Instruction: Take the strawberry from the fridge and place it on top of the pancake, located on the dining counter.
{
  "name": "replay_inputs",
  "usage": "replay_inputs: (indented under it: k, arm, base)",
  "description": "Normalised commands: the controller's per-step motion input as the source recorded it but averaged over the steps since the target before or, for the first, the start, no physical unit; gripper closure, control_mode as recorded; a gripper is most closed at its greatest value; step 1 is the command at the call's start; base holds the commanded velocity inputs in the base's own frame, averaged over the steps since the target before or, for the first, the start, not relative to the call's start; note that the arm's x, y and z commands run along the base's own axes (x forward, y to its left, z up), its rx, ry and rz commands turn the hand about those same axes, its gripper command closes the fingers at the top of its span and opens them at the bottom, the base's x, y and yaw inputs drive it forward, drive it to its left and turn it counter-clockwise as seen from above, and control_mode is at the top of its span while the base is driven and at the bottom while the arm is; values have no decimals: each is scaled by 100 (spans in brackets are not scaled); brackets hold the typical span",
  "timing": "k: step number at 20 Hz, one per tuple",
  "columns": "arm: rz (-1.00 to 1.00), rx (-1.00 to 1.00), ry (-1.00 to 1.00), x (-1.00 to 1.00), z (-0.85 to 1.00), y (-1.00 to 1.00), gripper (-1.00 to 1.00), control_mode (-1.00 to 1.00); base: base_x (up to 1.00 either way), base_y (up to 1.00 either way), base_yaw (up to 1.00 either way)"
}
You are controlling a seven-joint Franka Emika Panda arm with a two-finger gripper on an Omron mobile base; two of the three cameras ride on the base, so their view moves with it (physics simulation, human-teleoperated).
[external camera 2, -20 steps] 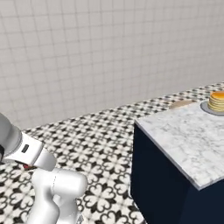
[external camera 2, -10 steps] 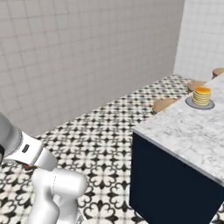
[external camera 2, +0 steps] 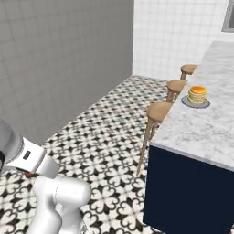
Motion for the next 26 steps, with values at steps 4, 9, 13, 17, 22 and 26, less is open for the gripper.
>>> replay_inputs:
  k: [4, 9, 13, 17, 22, 26]
  arm:
    - [0, 0, 0, 0, 0, 0, 100, 100]
    - [0, 0, 0, 0, 0, 0, 100, 100]
    - [0, 0, 0, 0, 0, 0, 100, 100]
    - [0, 0, 0, 0, 0, 0, 100, 100]
    - [0, 0, 0, 0, 0, 0, 100, 100]
    - [0, 0, 0, 0, 0, 0, 100, 100]
  base:
    - [45, 100, -56]
    - [62, 98, -57]
    - [78, 91, -58]
    - [81, 78, -65]
    - [83, 64, -71]
    - [82, 69, -67]
